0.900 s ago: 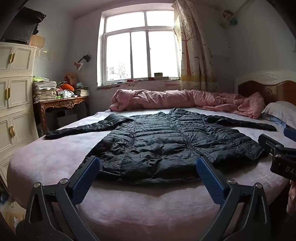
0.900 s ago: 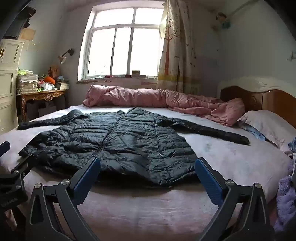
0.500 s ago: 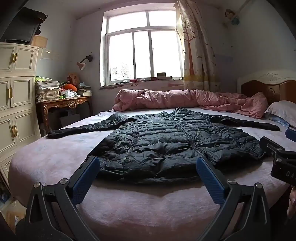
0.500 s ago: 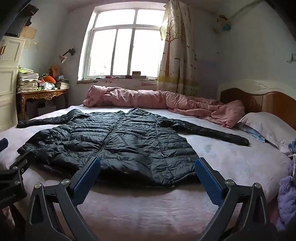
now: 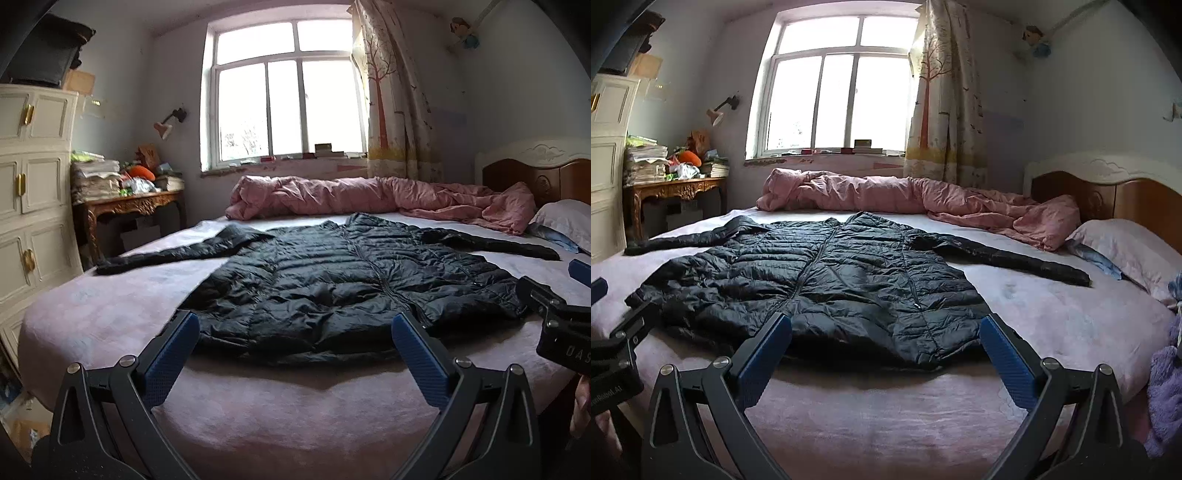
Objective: Fold large clothes
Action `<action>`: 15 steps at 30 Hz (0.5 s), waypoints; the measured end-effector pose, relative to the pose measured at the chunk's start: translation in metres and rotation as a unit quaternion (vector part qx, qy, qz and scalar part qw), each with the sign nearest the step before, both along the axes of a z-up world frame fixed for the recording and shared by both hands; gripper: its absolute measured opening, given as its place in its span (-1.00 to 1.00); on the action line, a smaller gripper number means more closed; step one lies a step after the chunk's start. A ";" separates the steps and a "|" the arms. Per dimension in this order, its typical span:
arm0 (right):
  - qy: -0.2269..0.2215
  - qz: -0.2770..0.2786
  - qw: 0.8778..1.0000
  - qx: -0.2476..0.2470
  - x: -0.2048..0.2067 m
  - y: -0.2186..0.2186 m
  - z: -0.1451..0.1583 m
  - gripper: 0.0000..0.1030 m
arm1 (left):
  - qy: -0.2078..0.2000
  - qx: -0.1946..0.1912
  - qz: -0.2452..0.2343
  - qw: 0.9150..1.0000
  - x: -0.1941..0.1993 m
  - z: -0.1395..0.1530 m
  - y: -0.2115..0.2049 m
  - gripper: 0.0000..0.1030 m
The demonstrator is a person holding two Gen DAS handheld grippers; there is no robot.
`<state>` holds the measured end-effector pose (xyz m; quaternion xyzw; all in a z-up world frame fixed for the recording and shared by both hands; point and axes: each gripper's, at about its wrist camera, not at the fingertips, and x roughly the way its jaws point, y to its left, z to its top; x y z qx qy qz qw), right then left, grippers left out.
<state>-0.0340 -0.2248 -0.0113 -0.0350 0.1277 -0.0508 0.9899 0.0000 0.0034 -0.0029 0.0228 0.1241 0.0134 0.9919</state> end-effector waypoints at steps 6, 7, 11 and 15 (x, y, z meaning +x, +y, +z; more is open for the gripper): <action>0.003 0.003 1.000 0.003 -0.001 0.002 -0.002 0.99 | 0.000 0.006 -0.003 1.000 -0.001 -0.003 0.000 1.00; 0.004 0.004 1.000 0.002 0.000 0.003 -0.002 0.99 | 0.002 0.007 -0.001 1.000 0.001 -0.005 0.000 1.00; 0.009 0.014 1.000 -0.005 0.002 0.008 -0.003 0.99 | 0.011 -0.005 0.003 1.000 0.005 -0.008 0.006 1.00; 0.008 0.013 1.000 -0.005 0.002 0.008 -0.003 0.99 | 0.006 -0.013 0.005 1.000 0.004 -0.007 0.009 1.00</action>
